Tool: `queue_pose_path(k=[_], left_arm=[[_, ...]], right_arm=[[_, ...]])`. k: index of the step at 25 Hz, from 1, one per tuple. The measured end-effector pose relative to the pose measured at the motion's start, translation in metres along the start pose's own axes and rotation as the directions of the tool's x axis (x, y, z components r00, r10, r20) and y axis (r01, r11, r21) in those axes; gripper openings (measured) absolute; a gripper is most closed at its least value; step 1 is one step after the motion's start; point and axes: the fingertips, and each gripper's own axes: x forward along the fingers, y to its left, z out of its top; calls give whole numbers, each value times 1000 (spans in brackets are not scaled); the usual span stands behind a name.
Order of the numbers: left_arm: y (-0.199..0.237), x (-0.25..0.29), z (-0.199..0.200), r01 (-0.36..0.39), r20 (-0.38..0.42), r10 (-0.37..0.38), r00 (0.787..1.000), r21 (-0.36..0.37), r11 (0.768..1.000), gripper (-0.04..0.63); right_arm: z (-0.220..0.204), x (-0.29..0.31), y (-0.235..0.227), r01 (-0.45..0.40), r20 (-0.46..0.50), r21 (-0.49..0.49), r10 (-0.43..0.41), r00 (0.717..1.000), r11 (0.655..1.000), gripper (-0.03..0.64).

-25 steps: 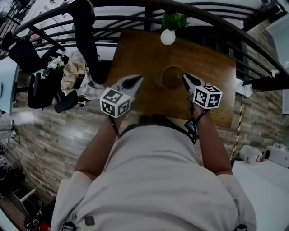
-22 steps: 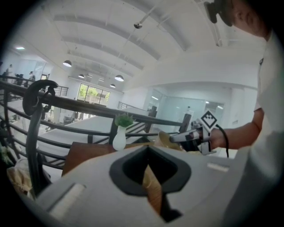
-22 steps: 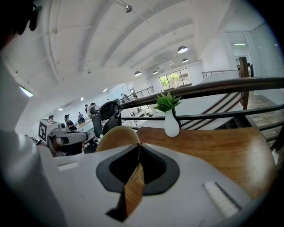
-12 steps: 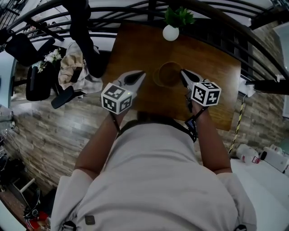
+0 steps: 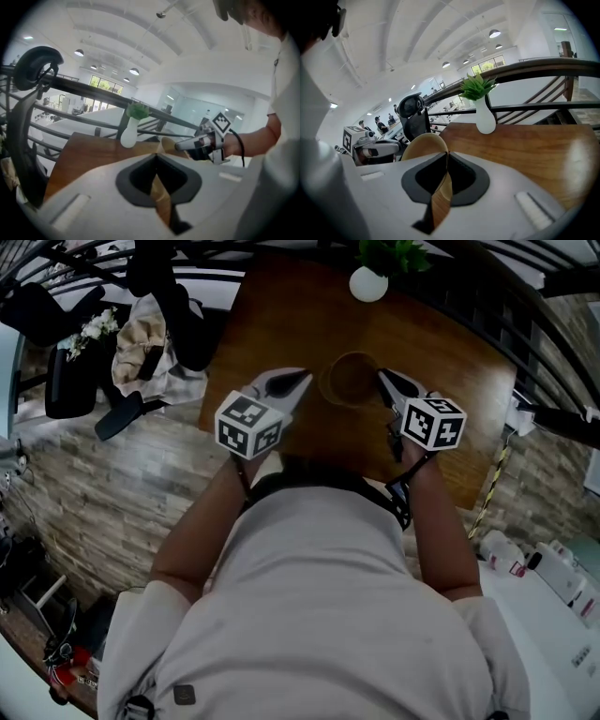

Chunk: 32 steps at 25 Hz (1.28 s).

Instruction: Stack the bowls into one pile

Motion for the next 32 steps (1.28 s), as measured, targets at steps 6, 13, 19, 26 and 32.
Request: queue_pose_path(k=[6, 13, 19, 26, 32], left_arm=[[17, 20, -21, 0, -34, -1, 999, -22, 1000, 5], [37, 43, -56, 1, -87, -7, 996, -67, 998, 5], [57, 65, -82, 7, -128, -19, 992, -96, 995, 5], [68, 84, -108, 20, -160, -42, 986, -131, 991, 5], [68, 101, -123, 17, -179, -43, 983, -149, 989, 5]], right_arm=[[-15, 27, -13, -17, -47, 16, 18, 999, 1000, 20], [-37, 60, -36, -24, -88, 54, 28, 996, 998, 20], [-54, 89, -57, -18, -126, 81, 28, 992, 997, 21], [-84, 103, -78, 0, -170, 119, 20, 985, 993, 21], [-99, 109, -93, -2, -190, 120, 25, 981, 993, 21]])
